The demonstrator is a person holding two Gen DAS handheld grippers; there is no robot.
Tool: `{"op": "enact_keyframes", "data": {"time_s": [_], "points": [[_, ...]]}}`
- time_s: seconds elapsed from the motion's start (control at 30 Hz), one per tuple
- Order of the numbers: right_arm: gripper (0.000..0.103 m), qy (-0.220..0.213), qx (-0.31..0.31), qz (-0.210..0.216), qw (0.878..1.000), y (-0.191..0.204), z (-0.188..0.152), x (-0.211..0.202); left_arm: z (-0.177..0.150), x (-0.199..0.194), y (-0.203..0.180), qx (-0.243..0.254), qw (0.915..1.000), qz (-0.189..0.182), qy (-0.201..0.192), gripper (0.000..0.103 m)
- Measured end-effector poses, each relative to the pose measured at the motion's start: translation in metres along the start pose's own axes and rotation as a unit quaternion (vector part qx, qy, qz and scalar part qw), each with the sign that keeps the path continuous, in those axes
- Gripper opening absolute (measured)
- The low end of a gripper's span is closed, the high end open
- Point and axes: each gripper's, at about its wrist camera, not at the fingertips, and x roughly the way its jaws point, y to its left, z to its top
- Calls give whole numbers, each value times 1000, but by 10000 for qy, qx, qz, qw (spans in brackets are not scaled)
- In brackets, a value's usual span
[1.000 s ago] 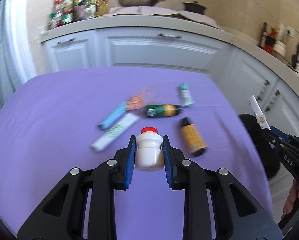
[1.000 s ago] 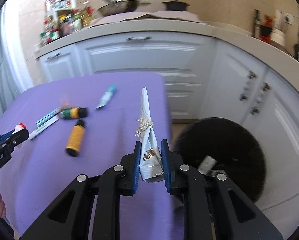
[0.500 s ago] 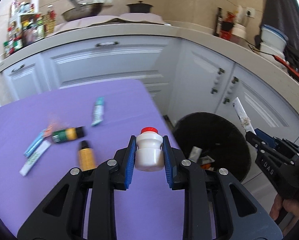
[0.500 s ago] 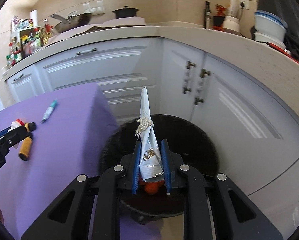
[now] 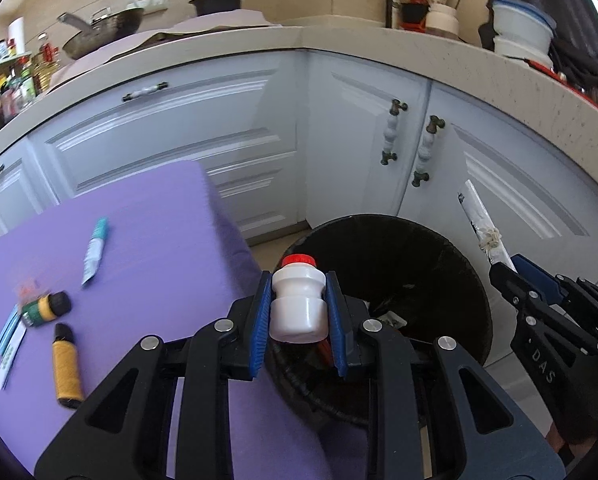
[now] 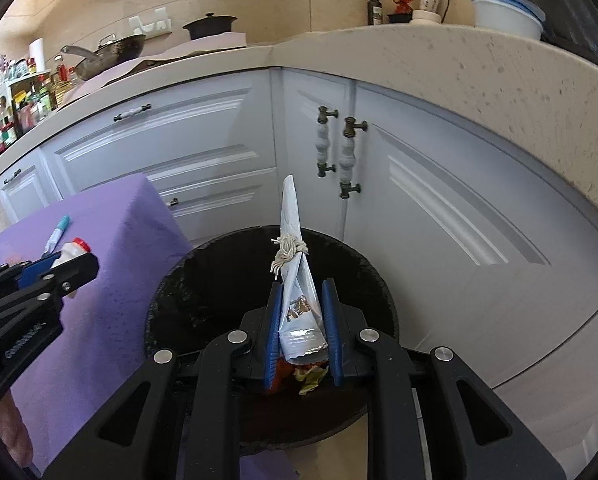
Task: Collect trash
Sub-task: 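Drop white bottle from left gripper while right gripper drops paper packet into the bin, then move both open grippers back over the table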
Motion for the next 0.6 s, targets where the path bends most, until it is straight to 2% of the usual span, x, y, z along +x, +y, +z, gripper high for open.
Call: {"op": "enact_keyframes", "data": {"time_s": [0.13,0.2,0.23,0.33,0.6], "points": [[21,9,48,24,10000,-6,1,9,3,16,-11,131,9999,9,95,26],[23,18,68,24,10000,-8,0,14,3,23,-14,135,9998,47,149,34],[29,37,76,7,10000,-9,0,16,3,24,-14,125,9998,44,160,41],[44,-5,145,-51,9999,-12,-1,16,3,23,-13,74,9999,71,130,48],[46,-18,181,-62,9998,-12,0,10,5,8,1,-29,9999,82,51,48]]}}
